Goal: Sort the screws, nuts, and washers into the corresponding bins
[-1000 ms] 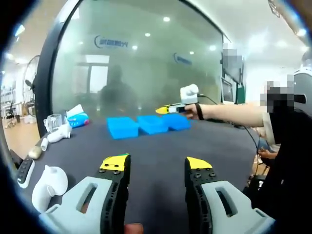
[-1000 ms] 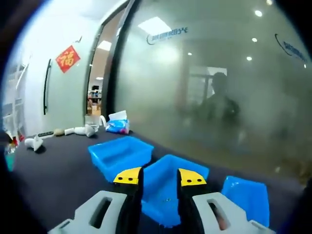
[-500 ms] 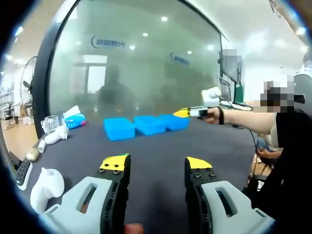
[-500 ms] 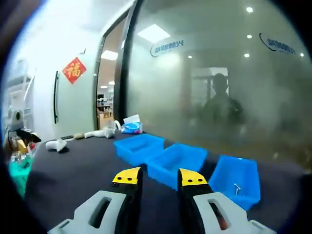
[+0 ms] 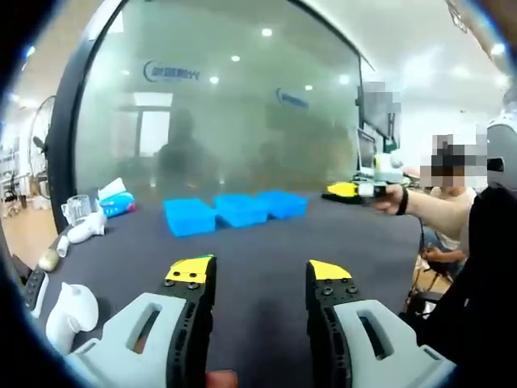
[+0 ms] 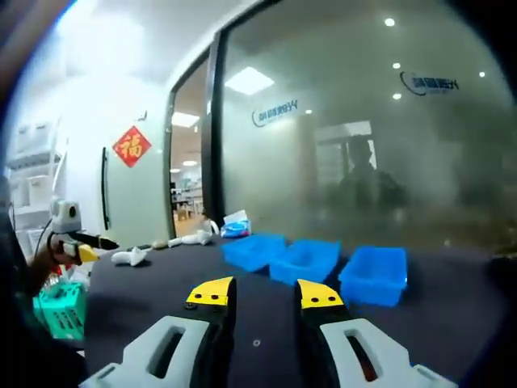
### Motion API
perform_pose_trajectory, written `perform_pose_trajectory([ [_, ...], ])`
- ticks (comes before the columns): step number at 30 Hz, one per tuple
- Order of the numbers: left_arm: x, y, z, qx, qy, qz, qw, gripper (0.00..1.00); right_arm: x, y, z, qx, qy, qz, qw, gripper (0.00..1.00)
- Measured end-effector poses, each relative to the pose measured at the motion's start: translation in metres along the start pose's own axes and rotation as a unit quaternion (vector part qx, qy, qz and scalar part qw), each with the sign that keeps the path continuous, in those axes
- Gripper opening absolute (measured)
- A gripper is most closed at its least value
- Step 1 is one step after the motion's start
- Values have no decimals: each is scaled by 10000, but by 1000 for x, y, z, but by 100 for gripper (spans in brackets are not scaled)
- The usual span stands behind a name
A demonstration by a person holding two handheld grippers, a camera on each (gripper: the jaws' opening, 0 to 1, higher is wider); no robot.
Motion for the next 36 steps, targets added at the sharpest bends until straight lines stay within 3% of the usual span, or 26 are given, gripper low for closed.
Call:
perform_pose_trajectory([
  [12,-2,3,-1,0,-18,49,10000,43,15,-20,-29,176,83,12,9998,25],
  [19,-4,3,-1,7,-49,61,10000,43,23,-28,-24,486,269,-304,9980,25],
  [26,-4,0,-2,22,-53,33,10000,43,29,-35,-16,871,529,-359,9941,24],
  [36,-1,-1,-3,-11,-53,8,10000,43,37,-37,-9,975,645,-462,9921,24],
])
Point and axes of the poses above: the point that each gripper's makers call its tool centre point, and the gripper's own axes: z roughly forward along the fingers, x roughly to its left, y roughly out of its top, the point moved 4 cm from there along -z, roughly backward along the fingers, and after that the axes turned 6 degrees about -y, right-handed, at the moved point
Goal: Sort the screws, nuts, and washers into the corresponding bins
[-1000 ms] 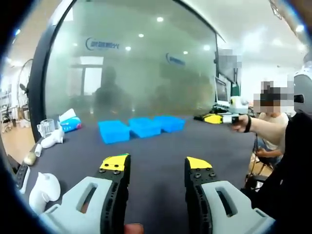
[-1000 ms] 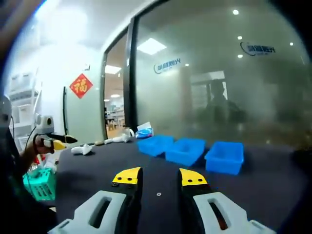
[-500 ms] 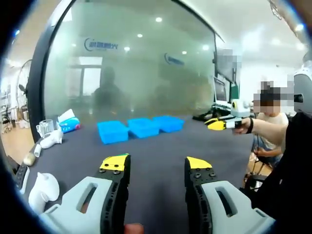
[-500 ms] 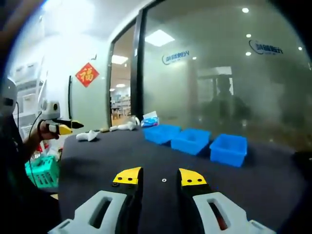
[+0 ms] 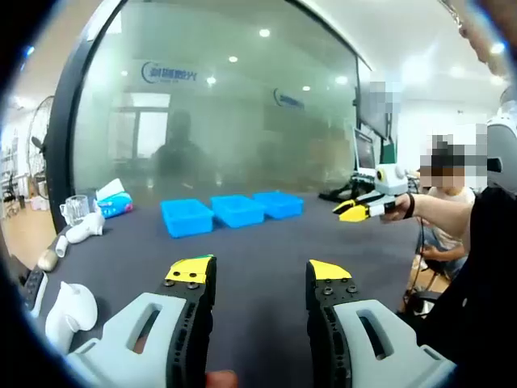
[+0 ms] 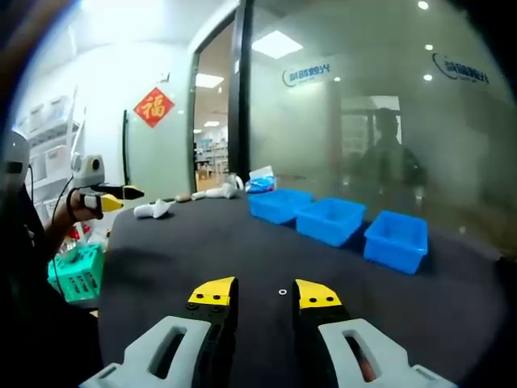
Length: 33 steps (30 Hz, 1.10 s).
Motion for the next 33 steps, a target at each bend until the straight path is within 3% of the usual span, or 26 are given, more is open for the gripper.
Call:
perform_pose_trajectory([
  [19,-2,0,1,41,28,13,10000,43,-4,-5,8,380,194,-278,9987,24],
  [33,-1,-6,1,127,-15,-18,9999,43,-6,-11,36,1227,505,-528,9898,22],
])
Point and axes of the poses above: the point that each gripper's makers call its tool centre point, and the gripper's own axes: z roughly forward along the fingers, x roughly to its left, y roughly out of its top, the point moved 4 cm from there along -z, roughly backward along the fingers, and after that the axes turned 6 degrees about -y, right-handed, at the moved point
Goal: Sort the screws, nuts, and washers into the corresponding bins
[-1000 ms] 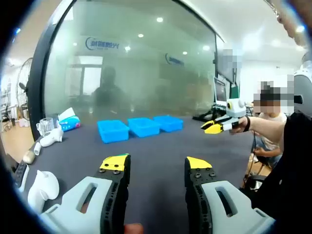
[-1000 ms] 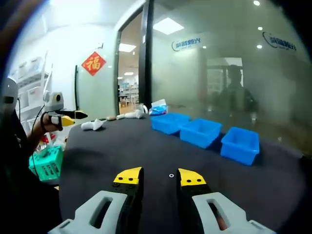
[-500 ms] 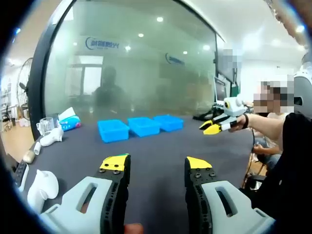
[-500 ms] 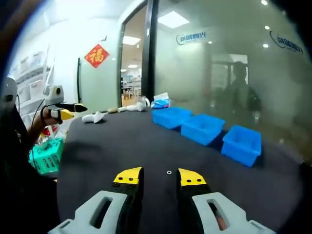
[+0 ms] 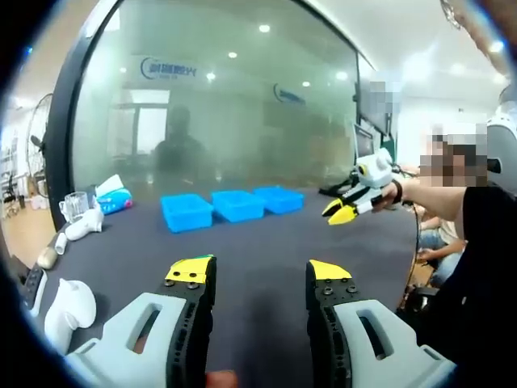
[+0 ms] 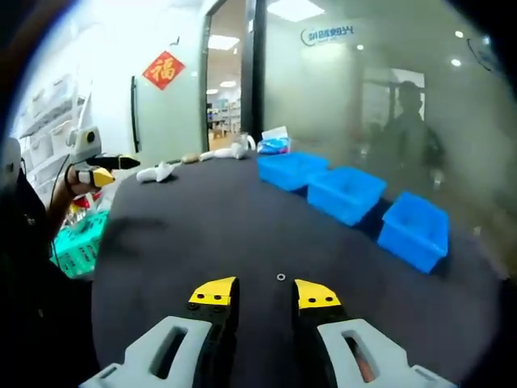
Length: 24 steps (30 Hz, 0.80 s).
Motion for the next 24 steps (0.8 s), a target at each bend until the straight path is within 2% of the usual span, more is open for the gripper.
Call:
perform_pose_trajectory([
  [8,2,-3,-2,20,19,-26,10000,43,-4,-3,27,605,205,-499,9967,20],
  [18,4,-6,-3,32,43,-74,10000,43,-9,-7,53,1168,465,-625,9901,19],
  [24,6,-9,-2,45,51,-102,9999,43,-11,-11,61,1363,540,-628,9872,15],
])
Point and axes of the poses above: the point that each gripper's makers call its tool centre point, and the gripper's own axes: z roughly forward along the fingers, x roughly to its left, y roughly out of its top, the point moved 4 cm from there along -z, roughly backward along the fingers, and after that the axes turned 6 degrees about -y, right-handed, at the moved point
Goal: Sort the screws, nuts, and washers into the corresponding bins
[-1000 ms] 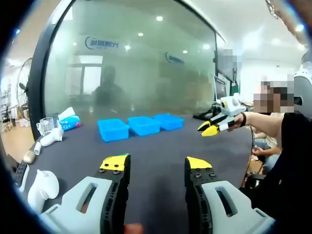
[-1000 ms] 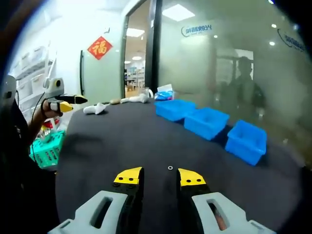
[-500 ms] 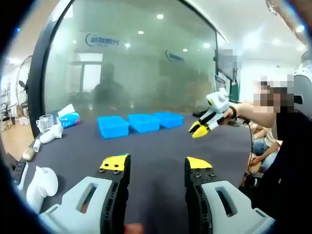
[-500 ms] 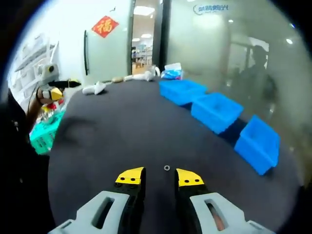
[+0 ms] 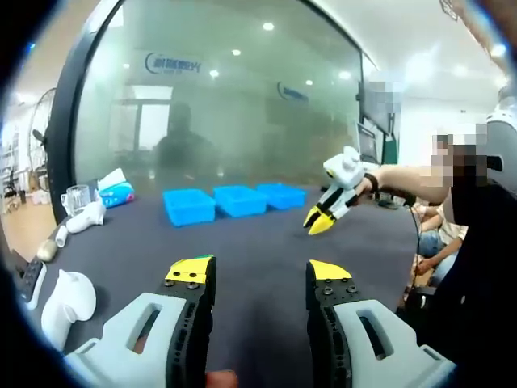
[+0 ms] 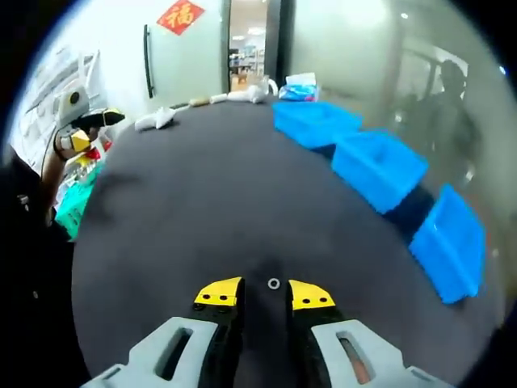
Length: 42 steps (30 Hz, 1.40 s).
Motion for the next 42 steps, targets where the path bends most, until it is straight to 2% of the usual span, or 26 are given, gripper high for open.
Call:
perform_pose_trajectory([
  [10,3,-2,1,-10,10,-40,10000,43,-3,0,5,126,28,78,9999,12],
  [18,2,-2,0,-17,9,-44,10000,43,-3,-3,6,219,-8,144,9997,4],
  [26,1,-1,0,-25,8,-21,10000,43,-2,-3,7,234,-21,93,9997,4],
  [37,0,2,-2,-38,20,12,10000,43,0,-2,5,185,-21,4,9998,3],
  [42,-1,3,0,-34,3,26,10000,43,-1,-1,1,51,-49,35,10000,3],
])
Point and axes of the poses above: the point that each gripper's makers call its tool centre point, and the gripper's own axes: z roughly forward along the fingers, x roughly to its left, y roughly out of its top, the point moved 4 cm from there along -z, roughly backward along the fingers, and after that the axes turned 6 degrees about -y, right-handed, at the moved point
